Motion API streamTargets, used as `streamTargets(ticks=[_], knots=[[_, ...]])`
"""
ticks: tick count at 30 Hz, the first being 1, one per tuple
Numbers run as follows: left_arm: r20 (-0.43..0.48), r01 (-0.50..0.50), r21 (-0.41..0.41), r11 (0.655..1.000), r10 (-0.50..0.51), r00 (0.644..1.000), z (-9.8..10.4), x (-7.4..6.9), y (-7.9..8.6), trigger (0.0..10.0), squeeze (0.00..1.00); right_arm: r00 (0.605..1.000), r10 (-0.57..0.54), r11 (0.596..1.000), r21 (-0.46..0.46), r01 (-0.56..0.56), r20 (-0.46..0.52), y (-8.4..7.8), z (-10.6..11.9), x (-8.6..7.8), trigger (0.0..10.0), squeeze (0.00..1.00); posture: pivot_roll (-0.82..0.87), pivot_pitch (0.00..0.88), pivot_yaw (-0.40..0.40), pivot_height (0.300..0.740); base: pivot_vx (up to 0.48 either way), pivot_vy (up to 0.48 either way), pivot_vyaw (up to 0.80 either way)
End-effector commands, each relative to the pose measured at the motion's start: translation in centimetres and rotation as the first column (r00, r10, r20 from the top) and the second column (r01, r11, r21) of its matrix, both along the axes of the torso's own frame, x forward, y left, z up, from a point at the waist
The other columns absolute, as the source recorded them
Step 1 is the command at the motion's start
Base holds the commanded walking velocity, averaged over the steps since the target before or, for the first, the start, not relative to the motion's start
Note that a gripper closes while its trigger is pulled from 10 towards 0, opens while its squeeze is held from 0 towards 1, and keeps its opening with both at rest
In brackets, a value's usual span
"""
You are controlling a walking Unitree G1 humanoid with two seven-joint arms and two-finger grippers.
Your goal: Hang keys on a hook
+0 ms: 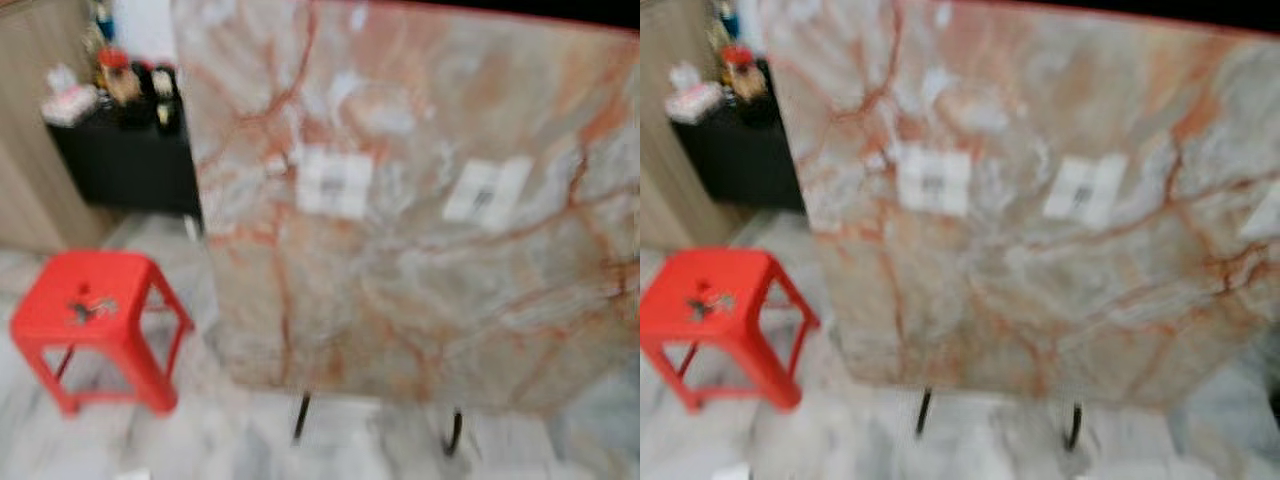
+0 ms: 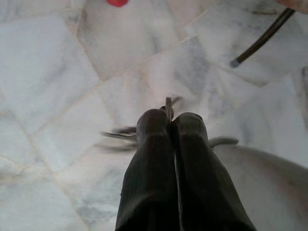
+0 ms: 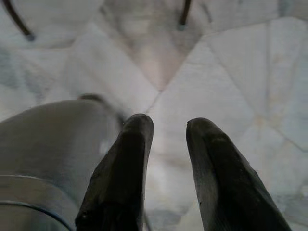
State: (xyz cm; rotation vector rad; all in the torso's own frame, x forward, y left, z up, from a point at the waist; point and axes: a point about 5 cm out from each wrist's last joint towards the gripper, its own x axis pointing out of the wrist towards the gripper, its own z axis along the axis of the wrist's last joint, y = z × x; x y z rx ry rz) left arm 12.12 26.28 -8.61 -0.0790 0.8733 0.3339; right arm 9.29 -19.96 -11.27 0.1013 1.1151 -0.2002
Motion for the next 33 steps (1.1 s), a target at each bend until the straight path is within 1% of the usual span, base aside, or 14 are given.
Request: streamTargets(ticks=[1, 6, 8, 13, 16, 18, 19, 20, 22, 23, 27, 33], knots=[[0.003, -0.017, -0.008, 1.0, 0.017, 1.0, -0.1, 0.0, -0.2, 10.0, 0.0, 1.0, -0.007, 1.0, -0.014, 0.007, -0.008, -0.7, 0.1, -0.1, 10.0, 0.0, 0.07, 0.0, -0.084, 0.74, 0.0, -0.472, 0.0], [0.025, -0.026, 0.003, 1.0, 0.026, 0.999, 0.3, 0.4, 0.4, 10.0, 0.0, 1.0, 0.008, 1.0, -0.005, -0.008, -0.004, -0.3, 0.1, 0.2, 10.0, 0.0, 0.09, 0.0, -0.083, 0.74, 0.0, -0.335, 0.0], [0.018, -0.017, 0.011, 1.0, 0.017, 1.0, 0.3, 0.4, 0.6, 10.0, 0.0, 1.0, 0.006, 1.0, 0.005, -0.006, -0.002, 0.1, 0.0, 0.3, 10.0, 0.0, 0.07, 0.0, -0.062, 0.74, 0.0, -0.437, 0.0], [0.014, -0.007, 0.015, 1.0, 0.007, 1.0, 0.4, 0.5, 0.7, 10.0, 0.0, 1.0, -0.014, 1.0, 0.018, 0.014, 0.004, 0.4, 0.0, 0.3, 10.0, 0.0, 0.05, 0.0, -0.04, 0.74, 0.0, -0.472, 0.0], [0.026, -0.002, 0.036, 0.999, 0.001, 1.0, 0.9, 1.1, 1.5, 10.0, 0.0, 1.0, -0.028, 0.999, 0.029, 0.028, -0.003, 0.8, -0.1, 0.1, 10.0, 0.0, 0.05, 0.0, -0.017, 0.74, 0.0, -0.415, 0.0], [0.056, -0.013, 0.055, 0.998, 0.01, 0.998, 1.5, 2.0, 2.3, 10.0, 0.0, 0.999, -0.041, 0.998, 0.041, 0.041, -0.001, 1.2, -0.1, 0.1, 10.0, 0.0, 0.04, 0.0, -0.004, 0.74, 0.0, 0.0, 0.0], [0.056, -0.013, 0.055, 0.998, 0.01, 0.998, 1.5, 2.0, 2.3, 10.0, 0.0, 0.999, -0.041, 0.998, 0.041, 0.041, -0.001, 1.2, -0.1, 0.1, 10.0, 0.0, 0.04, 0.0, -0.004, 0.74, 0.0, 0.0, 0.0], [0.081, -0.009, 0.07, 0.997, 0.003, 0.997, 2.0, 2.6, 2.7, 10.0, 0.0, 0.999, -0.043, 0.998, 0.049, 0.043, 0.002, 1.4, -0.2, 0.2, 10.0, 0.0, 0.05, 0.0, -0.003, 0.74, 0.0, 0.0, 0.0], [0.089, -0.008, 0.076, 0.997, 0.001, 0.996, 2.2, 2.8, 2.9, 10.0, 0.0, 0.999, -0.042, 0.998, 0.052, 0.042, 0.003, 1.5, -0.2, 0.3, 10.0, 0.0, 0.05, 0.0, -0.003, 0.74, 0.0, 0.0, 0.0], [0.114, -0.009, 0.082, 0.997, -0.001, 0.993, 2.6, 3.4, 3.2, 10.0, 0.0, 0.999, -0.036, 0.998, 0.056, 0.036, 0.004, 1.6, -0.2, 0.3, 10.0, 0.0, 0.05, 0.0, -0.006, 0.74, 0.0, 0.0, 0.0], [0.158, -0.022, 0.088, 0.996, 0.008, 0.987, 3.3, 4.3, 3.8, 10.0, 0.0, 1.0, -0.026, 0.998, 0.058, 0.026, 0.004, 1.8, -0.1, 0.5, 10.0, 0.0, 0.05, 0.0, -0.014, 0.74, 0.0, 0.0, 0.0], [0.161, -0.03, 0.089, 0.996, 0.016, 0.987, 3.3, 4.5, 3.5, 10.0, 0.0, 1.0, -0.013, 0.998, 0.061, 0.012, 0.01, 2.1, -0.1, 0.8, 10.0, 0.0, 0.01, 0.0, -0.034, 0.74, 0.0, 0.0, 0.0]])
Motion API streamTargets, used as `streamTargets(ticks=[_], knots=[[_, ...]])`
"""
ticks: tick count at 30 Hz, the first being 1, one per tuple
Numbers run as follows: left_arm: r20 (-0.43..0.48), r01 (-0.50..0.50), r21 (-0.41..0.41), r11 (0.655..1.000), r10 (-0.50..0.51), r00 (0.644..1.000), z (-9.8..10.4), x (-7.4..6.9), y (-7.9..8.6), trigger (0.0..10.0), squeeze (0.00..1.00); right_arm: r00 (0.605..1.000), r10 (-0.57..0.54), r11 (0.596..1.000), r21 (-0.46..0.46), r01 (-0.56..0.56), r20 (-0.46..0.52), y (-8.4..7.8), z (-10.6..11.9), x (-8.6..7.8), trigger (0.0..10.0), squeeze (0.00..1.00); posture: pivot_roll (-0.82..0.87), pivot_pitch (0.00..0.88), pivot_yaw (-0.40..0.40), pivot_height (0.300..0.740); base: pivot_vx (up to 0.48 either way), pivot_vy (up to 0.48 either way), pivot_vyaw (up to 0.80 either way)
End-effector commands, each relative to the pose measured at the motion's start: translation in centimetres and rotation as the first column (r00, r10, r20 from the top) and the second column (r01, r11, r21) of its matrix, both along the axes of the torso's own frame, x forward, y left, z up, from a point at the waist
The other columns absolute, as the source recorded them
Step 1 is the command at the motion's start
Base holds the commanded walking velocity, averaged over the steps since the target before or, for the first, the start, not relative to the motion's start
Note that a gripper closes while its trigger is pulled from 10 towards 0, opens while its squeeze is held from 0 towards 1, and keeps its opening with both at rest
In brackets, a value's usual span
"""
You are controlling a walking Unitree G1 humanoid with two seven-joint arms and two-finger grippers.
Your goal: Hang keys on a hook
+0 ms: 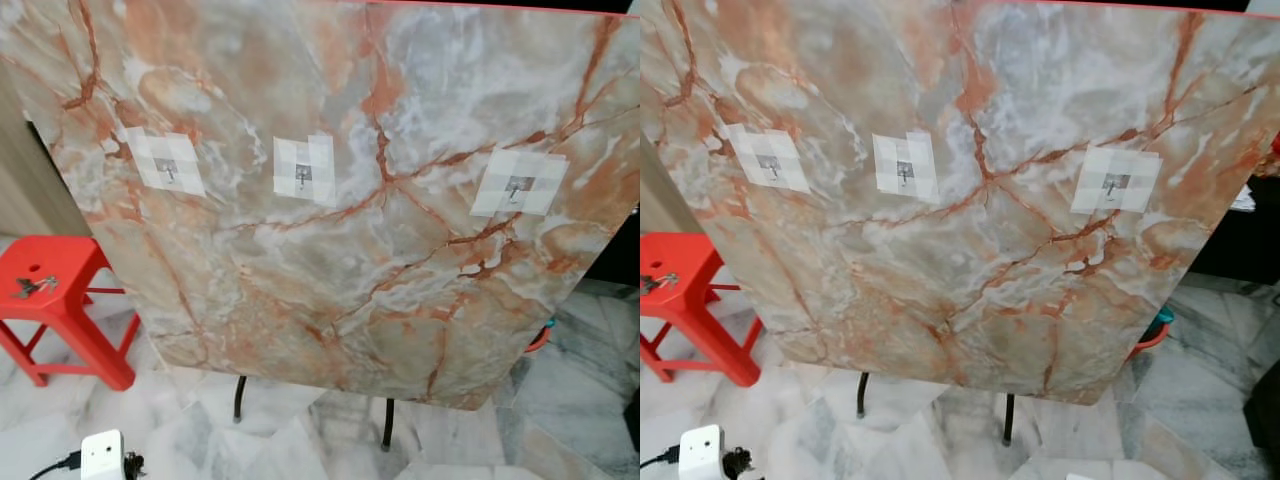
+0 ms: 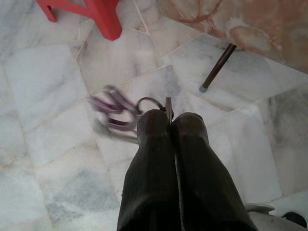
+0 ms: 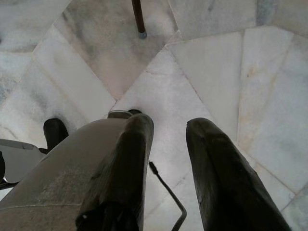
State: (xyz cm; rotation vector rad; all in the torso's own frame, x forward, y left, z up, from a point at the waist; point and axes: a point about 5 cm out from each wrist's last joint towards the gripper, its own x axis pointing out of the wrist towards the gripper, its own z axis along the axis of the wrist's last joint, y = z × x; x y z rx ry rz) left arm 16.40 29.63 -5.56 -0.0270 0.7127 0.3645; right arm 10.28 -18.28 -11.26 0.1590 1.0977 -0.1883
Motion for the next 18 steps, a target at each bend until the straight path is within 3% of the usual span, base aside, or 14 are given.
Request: streamTargets(ticks=[1, 5, 6, 8, 9, 10, 11, 15, 17, 18], knots=[[0.024, -0.024, 0.008, 1.0, 0.024, 0.999, 0.3, 0.3, 0.2, 10.0, 0.0, 1.0, 0.011, 1.0, 0.01, -0.011, -0.011, 0.4, -0.1, -0.2, 10.0, 0.0, 0.0, 0.0, -0.042, 0.74, 0.0, 0.0, 0.0], [0.118, -0.036, 0.024, 0.999, 0.033, 0.993, 1.2, 1.6, 0.3, 10.0, 0.0, 0.999, 0.035, 0.999, 0.006, -0.035, -0.012, 0.3, -0.1, -0.2, 10.0, 0.0, 0.02, 0.0, -0.072, 0.74, 0.0, 0.0, 0.0], [0.196, -0.027, 0.047, 0.999, 0.017, 0.98, 2.2, 2.6, 0.4, 10.0, 0.0, 0.999, 0.043, 0.999, 0.0, -0.043, -0.015, 0.1, -0.1, -0.2, 10.0, 0.0, 0.03, 0.0, -0.082, 0.74, 0.0, 0.0, 0.0], [0.257, -0.014, 0.077, 0.997, -0.007, 0.967, 3.1, 3.5, 0.6, 10.0, 0.0, 0.999, 0.042, 0.999, -0.006, -0.042, -0.016, -0.1, -0.1, -0.2, 10.0, 0.0, 0.03, 0.0, -0.084, 0.74, 0.0, 0.0, 0.0], [0.318, 0.013, 0.116, 0.993, -0.049, 0.947, 4.2, 4.6, 0.6, 10.0, 0.0, 0.999, 0.041, 0.999, -0.01, -0.041, -0.017, -0.3, 0.0, -0.2, 10.0, 0.0, 0.04, 0.0, -0.085, 0.74, 0.0, 0.0, 0.0], [0.375, 0.041, 0.155, 0.987, -0.097, 0.922, 5.4, 5.7, 0.4, 10.0, 0.0, 0.999, 0.042, 0.999, -0.014, -0.042, -0.016, -0.5, 0.0, -0.2, 10.0, 0.0, 0.05, 0.0, -0.084, 0.74, 0.0, 0.0, 0.0], [0.463, 0.073, 0.193, 0.979, -0.156, 0.872, 7.1, 7.1, -0.1, 10.0, 0.0, 0.999, 0.04, 0.999, -0.021, -0.04, -0.016, -0.8, 0.0, -0.2, 10.0, 0.0, 0.06, 0.0, -0.081, 0.74, 0.0, 0.0, 0.0], [0.61, 0.186, 0.24, 0.953, -0.297, 0.735, 11.3, 9.5, -2.4, 10.0, 0.0, 1.0, 0.025, 0.999, -0.037, -0.025, -0.015, -1.5, 0.1, -0.2, 10.0, 0.0, 0.08, 0.0, -0.083, 0.74, 0.0, 0.0, 0.0], [0.624, 0.206, 0.239, 0.949, -0.313, 0.716, 11.7, 9.7, -2.9, 10.0, 0.0, 1.0, 0.024, 0.999, -0.038, -0.025, -0.014, -1.6, 0.1, -0.2, 10.0, 0.0, 0.08, 0.0, -0.083, 0.74, 0.0, 0.0, 0.0], [0.671, 0.29, 0.234, 0.928, -0.37, 0.643, 13.6, 10.5, -4.5, 10.0, 0.0, 1.0, 0.017, 0.999, -0.046, -0.018, -0.014, -2.1, 0.2, -0.2, 10.0, 0.0, 0.1, 0.0, -0.095, 0.74, 0.0, 0.0, 0.0]])
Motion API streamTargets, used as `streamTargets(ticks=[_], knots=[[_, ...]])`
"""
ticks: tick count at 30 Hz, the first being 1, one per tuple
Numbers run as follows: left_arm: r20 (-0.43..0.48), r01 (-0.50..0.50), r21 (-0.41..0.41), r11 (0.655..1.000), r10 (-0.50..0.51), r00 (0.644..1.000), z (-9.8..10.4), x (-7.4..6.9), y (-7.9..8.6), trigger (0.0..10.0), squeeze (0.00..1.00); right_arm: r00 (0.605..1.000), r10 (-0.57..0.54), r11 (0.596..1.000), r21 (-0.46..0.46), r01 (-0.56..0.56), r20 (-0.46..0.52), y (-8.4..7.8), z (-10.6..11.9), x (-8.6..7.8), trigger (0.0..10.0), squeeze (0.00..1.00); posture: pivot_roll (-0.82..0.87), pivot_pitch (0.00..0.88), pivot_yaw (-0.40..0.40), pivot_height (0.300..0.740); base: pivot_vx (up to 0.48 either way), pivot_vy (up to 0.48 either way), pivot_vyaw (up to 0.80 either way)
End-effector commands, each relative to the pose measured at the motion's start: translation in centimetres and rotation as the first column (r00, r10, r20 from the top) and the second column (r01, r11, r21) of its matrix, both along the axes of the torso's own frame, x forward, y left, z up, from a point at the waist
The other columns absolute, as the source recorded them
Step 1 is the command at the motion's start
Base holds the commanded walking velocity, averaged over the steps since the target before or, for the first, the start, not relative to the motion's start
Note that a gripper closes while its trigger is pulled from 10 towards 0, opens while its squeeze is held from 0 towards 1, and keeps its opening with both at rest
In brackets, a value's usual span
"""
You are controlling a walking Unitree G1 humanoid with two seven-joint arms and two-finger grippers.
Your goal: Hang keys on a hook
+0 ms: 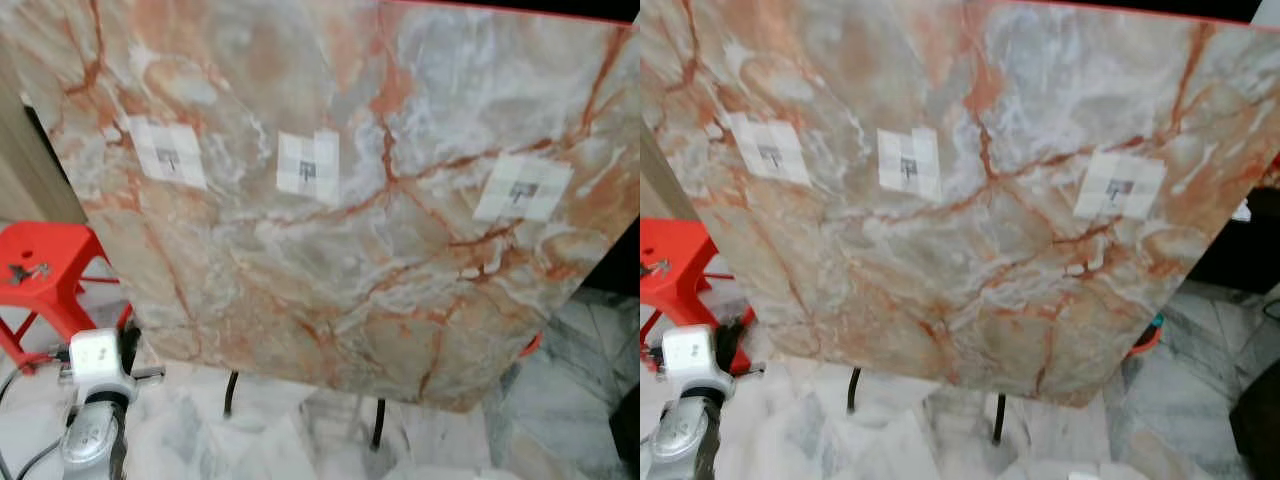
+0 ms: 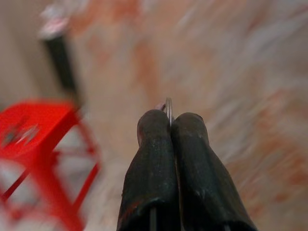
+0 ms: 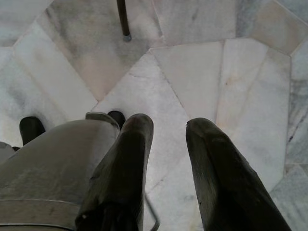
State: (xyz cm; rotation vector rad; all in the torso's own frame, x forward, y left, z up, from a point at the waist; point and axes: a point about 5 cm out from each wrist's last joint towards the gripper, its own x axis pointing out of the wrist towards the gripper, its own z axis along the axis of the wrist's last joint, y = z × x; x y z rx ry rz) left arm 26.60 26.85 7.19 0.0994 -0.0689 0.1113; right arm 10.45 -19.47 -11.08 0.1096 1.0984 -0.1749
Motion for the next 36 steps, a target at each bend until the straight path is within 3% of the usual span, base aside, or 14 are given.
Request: streamTargets(ticks=[1, 2, 5, 10, 11, 14, 15, 16, 17, 18, 26, 36], knots=[[0.018, 0.102, -0.029, 0.994, -0.101, 0.995, 0.8, 0.3, -1.7, 10.0, 0.0, 1.0, -0.018, 1.0, -0.013, 0.018, -0.011, -0.9, 0.0, -0.3, 10.0, 0.0, 0.1, 0.0, -0.095, 0.74, 0.0, 0.0, 0.0], [0.048, 0.176, -0.034, 0.984, -0.175, 0.983, 2.0, 0.6, -2.6, 10.0, 0.0, 1.0, -0.024, 1.0, -0.017, 0.023, -0.01, -1.2, 0.1, -0.3, 10.0, 0.0, 0.1, 0.0, -0.1, 0.74, 0.0, 0.0, 0.0], [0.073, 0.195, -0.003, 0.981, -0.194, 0.978, 2.9, 0.6, -2.9, 10.0, 0.0, 1.0, -0.021, 1.0, -0.017, 0.021, -0.008, -1.4, 0.1, -0.2, 10.0, 0.0, 0.1, 0.0, -0.105, 0.74, 0.0, 0.0, 0.0], [0.103, -0.003, 0.077, 0.997, -0.005, 0.995, 4.1, 0.7, -2.2, 10.0, 0.0, 1.0, 0.002, 1.0, -0.015, -0.002, -0.004, -1.3, 0.2, -0.1, 10.0, 0.0, 0.11, 0.0, -0.11, 0.74, 0.0, 0.0, 0.0], [0.127, -0.022, 0.045, 0.999, 0.016, 0.992, 4.6, 0.8, -3.1, 10.0, 0.0, 1.0, 0.009, 1.0, -0.015, -0.009, -0.003, -1.3, 0.2, 0.0, 10.0, 0.0, 0.1, 0.0, -0.106, 0.74, 0.0, 0.0, 0.0], [0.133, -0.021, 0.033, 0.999, 0.017, 0.991, 4.8, 0.9, -3.4, 10.0, 0.0, 1.0, 0.011, 1.0, -0.015, -0.011, -0.003, -1.3, 0.2, 0.0, 10.0, 0.0, 0.1, 0.0, -0.106, 0.74, 0.0, 0.0, 0.0], [0.157, 0.054, -0.042, 0.998, -0.047, 0.986, 5.1, 1.3, -5.6, 10.0, 0.0, 1.0, 0.007, 1.0, -0.016, -0.007, -0.001, -1.2, 0.2, 0.0, 10.0, 0.0, 0.08, 0.0, -0.097, 0.74, 0.0, 0.0, 0.0], [0.157, 0.054, -0.042, 0.998, -0.047, 0.986, 5.1, 1.3, -5.6, 10.0, 0.0, 1.0, 0.007, 1.0, -0.016, -0.007, -0.001, -1.2, 0.2, 0.0, 10.0, 0.0, 0.08, 0.0, -0.097, 0.74, 0.0, 0.0, 0.0], [0.176, 0.2, -0.138, 0.97, -0.175, 0.969, 5.5, 1.8, -7.8, 10.0, 0.0, 1.0, 0.001, 1.0, -0.018, -0.001, 0.003, -1.1, 0.2, 0.1, 10.0, 0.0, 0.06, 0.0, -0.09, 0.74, 0.0, 0.0, 0.0], [0.176, 0.261, -0.158, 0.952, -0.233, 0.956, 5.6, 2.0, -8.4, 10.0, 0.0, 1.0, -0.002, 1.0, -0.019, 0.002, 0.004, -1.1, 0.2, 0.1, 10.0, 0.0, 0.06, 0.0, -0.088, 0.74, 0.0, 0.0, 0.0], [0.164, 0.423, -0.183, 0.887, -0.397, 0.903, 7.3, 1.9, -7.7, 10.0, 0.0, 0.999, -0.038, 0.999, -0.021, 0.038, -0.005, -1.1, 0.1, -0.1, 10.0, 0.0, 0.05, 0.0, -0.065, 0.74, 0.0, 0.0, 0.0], [0.152, 0.493, -0.197, 0.848, -0.47, 0.869, 7.7, 1.9, -8.6, 10.0, 0.0, 0.998, -0.058, 0.998, -0.013, 0.058, -0.002, -1.1, 0.1, -0.4, 10.0, 0.0, 0.06, 0.0, -0.07, 0.74, 0.0, 0.212, 0.0]])
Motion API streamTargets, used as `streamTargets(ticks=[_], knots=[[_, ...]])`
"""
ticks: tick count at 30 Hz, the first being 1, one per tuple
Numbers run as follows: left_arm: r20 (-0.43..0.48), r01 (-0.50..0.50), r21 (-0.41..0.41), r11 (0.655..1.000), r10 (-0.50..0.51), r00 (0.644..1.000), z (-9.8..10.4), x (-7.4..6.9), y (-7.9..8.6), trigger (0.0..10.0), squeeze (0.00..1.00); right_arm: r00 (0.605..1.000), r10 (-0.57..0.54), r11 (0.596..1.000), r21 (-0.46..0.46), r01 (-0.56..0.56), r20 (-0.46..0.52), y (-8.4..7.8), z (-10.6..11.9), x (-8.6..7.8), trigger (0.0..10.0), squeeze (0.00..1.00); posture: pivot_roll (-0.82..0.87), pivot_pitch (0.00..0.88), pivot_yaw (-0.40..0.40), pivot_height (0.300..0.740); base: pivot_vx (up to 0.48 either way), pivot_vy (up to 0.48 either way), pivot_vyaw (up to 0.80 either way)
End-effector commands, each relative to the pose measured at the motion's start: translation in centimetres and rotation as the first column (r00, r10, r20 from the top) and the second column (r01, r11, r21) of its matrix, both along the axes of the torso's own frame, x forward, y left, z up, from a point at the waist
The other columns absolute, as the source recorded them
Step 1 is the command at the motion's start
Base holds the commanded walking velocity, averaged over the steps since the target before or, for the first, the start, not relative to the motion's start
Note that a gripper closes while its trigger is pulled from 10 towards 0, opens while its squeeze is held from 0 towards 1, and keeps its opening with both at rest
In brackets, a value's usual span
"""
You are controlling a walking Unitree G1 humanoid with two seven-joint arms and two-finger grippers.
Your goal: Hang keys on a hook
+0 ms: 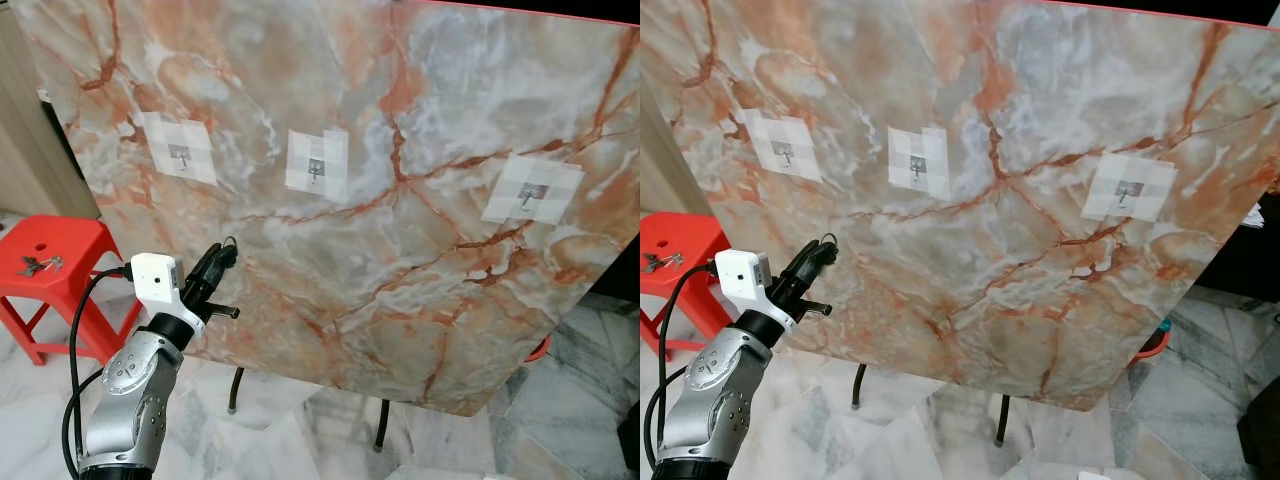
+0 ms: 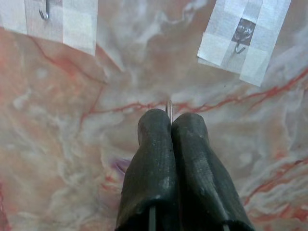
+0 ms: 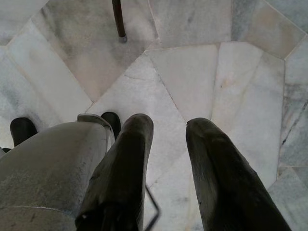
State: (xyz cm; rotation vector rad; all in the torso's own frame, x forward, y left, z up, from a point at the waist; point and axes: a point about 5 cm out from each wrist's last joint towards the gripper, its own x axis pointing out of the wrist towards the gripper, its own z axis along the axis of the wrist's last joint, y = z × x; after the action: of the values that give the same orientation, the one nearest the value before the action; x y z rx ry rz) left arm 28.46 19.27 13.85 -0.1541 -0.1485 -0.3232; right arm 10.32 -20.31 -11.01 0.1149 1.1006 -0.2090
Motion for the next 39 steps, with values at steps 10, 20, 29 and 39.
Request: streamTargets(ticks=[10, 20, 29, 39], knots=[[0.027, 0.095, -0.017, 0.995, -0.094, 0.995, 1.4, 0.2, -1.5, 10.0, 0.0, 0.998, -0.06, 0.998, 0.012, 0.059, 0.01, -0.1, -0.1, -0.4, 10.0, 0.0, 0.04, 0.0, -0.053, 0.74, 0.0, 0.46, 0.0], [0.03, 0.139, -0.026, 0.99, -0.139, 0.99, 1.8, 0.4, -2.5, 10.0, 0.0, 0.998, -0.059, 0.998, 0.015, 0.059, 0.014, 0.1, -0.1, -0.4, 10.0, 0.0, 0.04, 0.0, -0.042, 0.74, 0.0, 0.48, -0.32], [0.04, 0.17, -0.033, 0.985, -0.169, 0.985, 2.1, 0.5, -3.2, 10.0, 0.0, 0.998, -0.055, 0.998, 0.022, 0.054, 0.014, 0.3, -0.1, -0.4, 10.0, 0.0, 0.04, 0.0, -0.036, 0.74, 0.0, 0.48, 0.0], [0.028, 0.239, -0.006, 0.971, -0.239, 0.971, 1.6, 0.2, -4.9, 10.0, 0.0, 0.999, -0.045, 0.999, 0.027, 0.045, 0.005, 0.4, -0.2, -0.5, 10.0, 0.0, 0.04, 0.0, -0.027, 0.74, 0.0, 0.205, -0.68]])
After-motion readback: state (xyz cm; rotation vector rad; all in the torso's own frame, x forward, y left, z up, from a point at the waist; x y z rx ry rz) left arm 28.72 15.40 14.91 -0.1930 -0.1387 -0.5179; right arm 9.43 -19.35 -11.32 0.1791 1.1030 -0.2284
